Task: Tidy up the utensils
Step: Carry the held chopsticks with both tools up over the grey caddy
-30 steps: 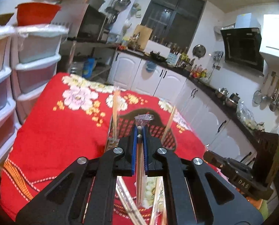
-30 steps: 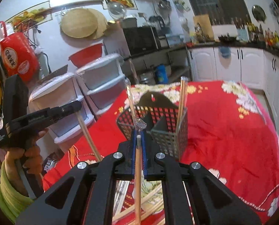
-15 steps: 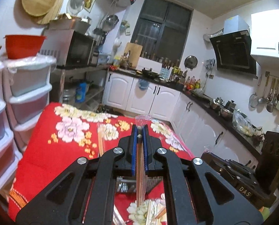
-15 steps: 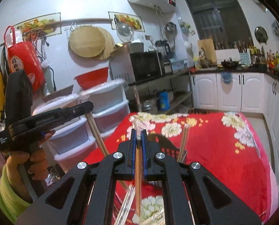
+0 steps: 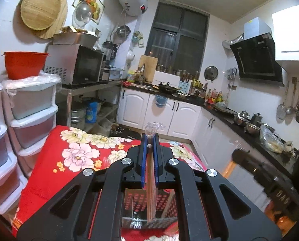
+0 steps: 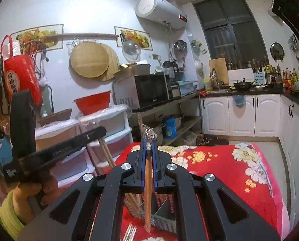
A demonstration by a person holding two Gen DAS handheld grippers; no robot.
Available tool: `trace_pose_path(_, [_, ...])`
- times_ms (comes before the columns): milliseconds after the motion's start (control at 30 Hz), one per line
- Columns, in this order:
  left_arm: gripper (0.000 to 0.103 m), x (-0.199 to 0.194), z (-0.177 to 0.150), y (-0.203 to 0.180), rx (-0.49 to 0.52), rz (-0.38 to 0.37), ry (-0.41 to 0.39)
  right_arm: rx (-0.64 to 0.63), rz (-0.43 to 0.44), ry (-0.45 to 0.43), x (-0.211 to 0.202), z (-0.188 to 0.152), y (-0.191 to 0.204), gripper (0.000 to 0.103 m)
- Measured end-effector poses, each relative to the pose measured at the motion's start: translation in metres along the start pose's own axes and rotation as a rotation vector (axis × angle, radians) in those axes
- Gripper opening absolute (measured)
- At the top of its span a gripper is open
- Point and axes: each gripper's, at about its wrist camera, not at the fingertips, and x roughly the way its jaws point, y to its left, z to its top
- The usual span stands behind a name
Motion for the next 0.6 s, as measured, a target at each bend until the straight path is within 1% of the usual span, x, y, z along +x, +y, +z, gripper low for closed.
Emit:
trace_pose_path(100, [0.002, 0.007, -0.002, 0.001, 0.002, 0.018, -0.012, 0.003, -0.013, -0.022, 0.004, 0.007, -0.005, 0.006])
trace_pose_path(300, [0.002, 0.027, -0.014, 0.004, 0.004, 0.041, -0.001, -0.014, -0.047, -0.053, 0.014, 0.009, -0.011, 0.006])
trace_pose_path(600, [0.002, 0.055, -0.039, 0.011, -0.015, 0.025, 0.051, -0.035, -0.088, -0.026, 0.042, -0.007, -0.015, 0.006])
